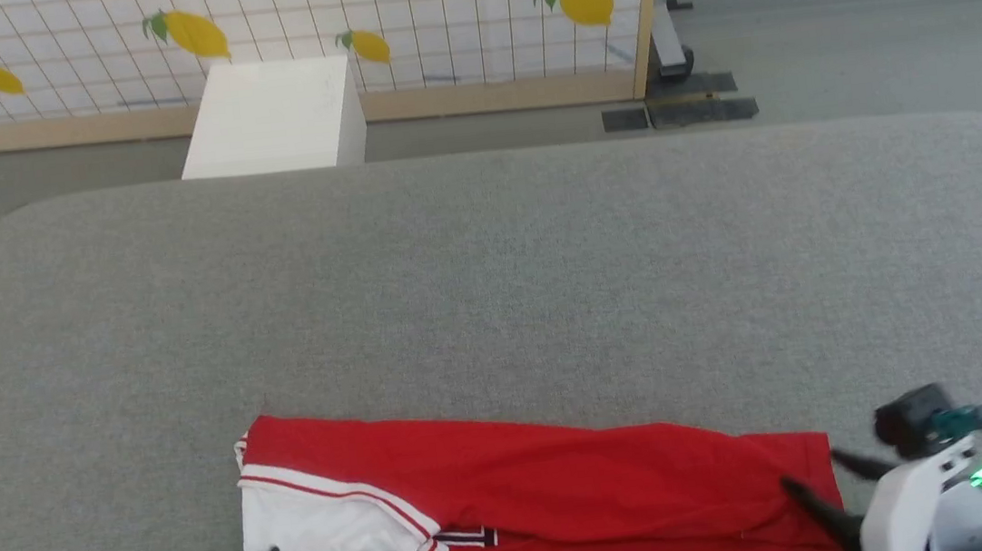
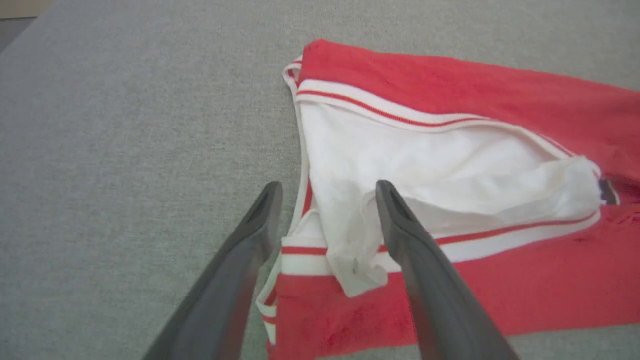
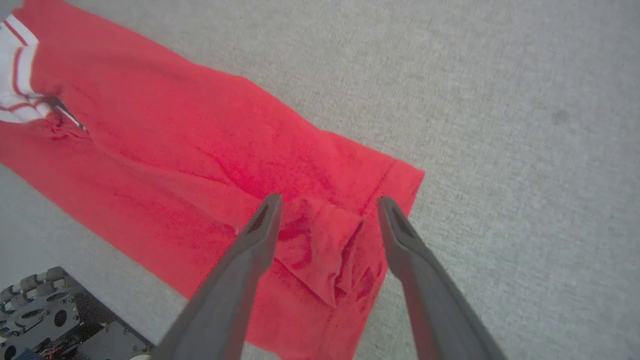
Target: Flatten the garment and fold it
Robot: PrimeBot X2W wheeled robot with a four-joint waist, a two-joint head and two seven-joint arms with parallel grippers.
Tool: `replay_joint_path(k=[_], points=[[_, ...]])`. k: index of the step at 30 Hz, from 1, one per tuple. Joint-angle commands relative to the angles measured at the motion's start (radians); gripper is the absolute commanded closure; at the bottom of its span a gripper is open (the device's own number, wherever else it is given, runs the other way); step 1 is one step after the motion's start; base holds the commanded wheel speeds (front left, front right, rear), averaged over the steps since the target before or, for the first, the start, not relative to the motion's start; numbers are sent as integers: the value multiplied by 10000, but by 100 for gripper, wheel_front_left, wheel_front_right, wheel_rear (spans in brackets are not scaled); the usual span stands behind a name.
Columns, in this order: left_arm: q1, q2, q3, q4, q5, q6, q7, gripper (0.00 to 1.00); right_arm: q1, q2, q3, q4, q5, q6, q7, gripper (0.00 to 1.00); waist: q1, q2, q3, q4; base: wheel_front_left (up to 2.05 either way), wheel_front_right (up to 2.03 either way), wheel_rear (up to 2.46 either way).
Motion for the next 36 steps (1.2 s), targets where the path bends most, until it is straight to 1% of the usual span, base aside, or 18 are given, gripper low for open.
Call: replay_joint_path(k=[1,4,5,7,10,12,14,16,19,22,25,32,33,36], points=[[83,4,67,-39,224,129,-331,0,135,-39,-261,-257,-160,-15,-118,0,0,-1,-202,2,0,0,0],[57,-34,269,-328,711,474,-885,0,376,-50,-1068,-950,-343,-15,-174,0,0,-1,-268,42,0,0,0],[25,-25,374,-378,879,518,-995,0,459,-30,-1315,-1139,-382,-15,-162,0,0,-1,-271,62,0,0,0],[-47,-134,786,-502,1263,702,-1139,0,647,75,-1923,-1509,-523,-15,-135,0,0,-1,-263,110,0,0,0],[-54,-539,1734,-1136,2329,921,-1171,0,982,332,-2765,-1806,-668,-15,45,0,0,-1,-213,181,0,0,0],[132,-864,2366,-1581,3144,983,-1174,0,1182,500,-3095,-1885,-765,-15,248,0,0,-1,-159,204,0,0,0],[356,-1222,2912,-2096,3998,1104,-1175,0,1349,676,-3272,-1891,-743,-15,461,0,0,-1,-92,223,0,0,0],[576,-1548,3424,-2541,4793,1136,-1176,0,1478,790,-3262,-1835,-654,-15,679,0,0,-1,0,238,0,0,0],[862,-2047,4070,-3084,5630,931,-1176,0,1534,915,-3178,-1657,-355,-15,1004,0,0,-1,136,278,0,0,0],[1146,-2543,4675,-3483,6214,498,-1177,0,1489,963,-3029,-1403,-81,-15,1366,0,0,-1,279,332,0,0,0],[1371,-2954,5225,-3585,6697,178,-1177,0,1306,936,-2862,-1035,196,-15,1700,0,0,-1,425,418,0,0,0],[1495,-3541,5805,-3441,7479,-469,-1178,0,795,707,-2288,-205,664,-15,2478,0,0,-1,698,686,0,0,0],[1489,-3737,5916,-3303,7693,-707,-1178,0,613,564,-1924,173,609,-15,2734,0,0,-1,792,807,0,0,0],[1460,-3900,6007,-3181,7861,-808,-1178,0,547,544,-1542,477,597,-15,2840,0,0,-1,864,904,0,0,0]])
